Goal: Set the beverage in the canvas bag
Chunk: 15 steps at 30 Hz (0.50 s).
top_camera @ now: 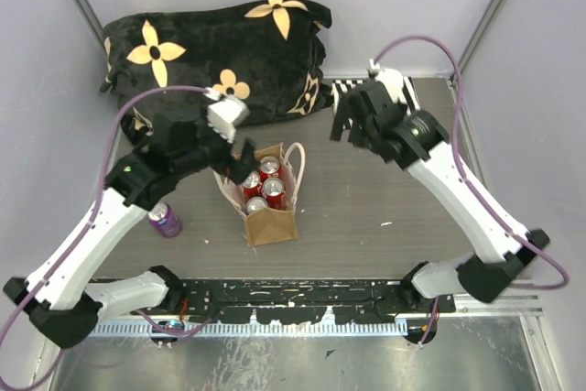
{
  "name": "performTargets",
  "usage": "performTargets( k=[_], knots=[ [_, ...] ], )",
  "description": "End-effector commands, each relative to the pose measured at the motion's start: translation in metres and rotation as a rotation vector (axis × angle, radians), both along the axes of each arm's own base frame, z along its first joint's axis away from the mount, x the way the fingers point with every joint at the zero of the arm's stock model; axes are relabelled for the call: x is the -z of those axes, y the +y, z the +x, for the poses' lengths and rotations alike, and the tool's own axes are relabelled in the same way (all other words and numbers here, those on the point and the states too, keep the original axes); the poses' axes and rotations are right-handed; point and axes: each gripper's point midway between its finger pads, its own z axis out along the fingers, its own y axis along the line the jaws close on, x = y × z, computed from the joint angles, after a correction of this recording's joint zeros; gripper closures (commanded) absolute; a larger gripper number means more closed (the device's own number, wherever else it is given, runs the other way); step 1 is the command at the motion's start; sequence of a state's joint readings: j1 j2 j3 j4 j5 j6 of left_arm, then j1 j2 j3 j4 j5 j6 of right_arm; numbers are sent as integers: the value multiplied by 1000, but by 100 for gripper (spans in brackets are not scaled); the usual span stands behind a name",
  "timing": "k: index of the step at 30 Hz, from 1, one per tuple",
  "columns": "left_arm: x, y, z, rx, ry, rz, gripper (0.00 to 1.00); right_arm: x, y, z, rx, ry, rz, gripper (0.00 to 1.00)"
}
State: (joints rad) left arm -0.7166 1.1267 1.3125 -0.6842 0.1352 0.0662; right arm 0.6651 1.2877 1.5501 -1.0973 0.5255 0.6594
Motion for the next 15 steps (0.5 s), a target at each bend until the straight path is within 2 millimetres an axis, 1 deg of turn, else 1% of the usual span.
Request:
performTargets(
  k=[1,2,3,6,7,9,10,12,14,15],
  knots=[
    [5,62,16,-221,55,18,2,-46,44,64,-141,-123,-33,0],
    [8,75,16,-264,82,34,2,-45,56,75,-173,-110,-42,0],
    [16,89,14,-305,122,63,2,-47,66,84,-198,-109,-38,0],
    [31,124,5,-422,220,111,2,-44,101,105,-294,-86,-7,3],
    [31,135,1,-462,227,104,2,-41,114,110,-336,-79,6,5],
    [33,156,-3,-547,235,87,2,-42,138,120,-402,-87,21,7],
    [35,165,-6,-584,243,84,2,-46,151,125,-433,-104,26,7],
    [42,182,-12,-658,273,85,2,-53,183,131,-518,-126,77,7],
    [48,197,-18,-722,303,83,2,-74,216,131,-591,-193,145,8],
    [51,203,-22,-748,317,86,2,-73,232,129,-629,-201,167,8]
  ],
)
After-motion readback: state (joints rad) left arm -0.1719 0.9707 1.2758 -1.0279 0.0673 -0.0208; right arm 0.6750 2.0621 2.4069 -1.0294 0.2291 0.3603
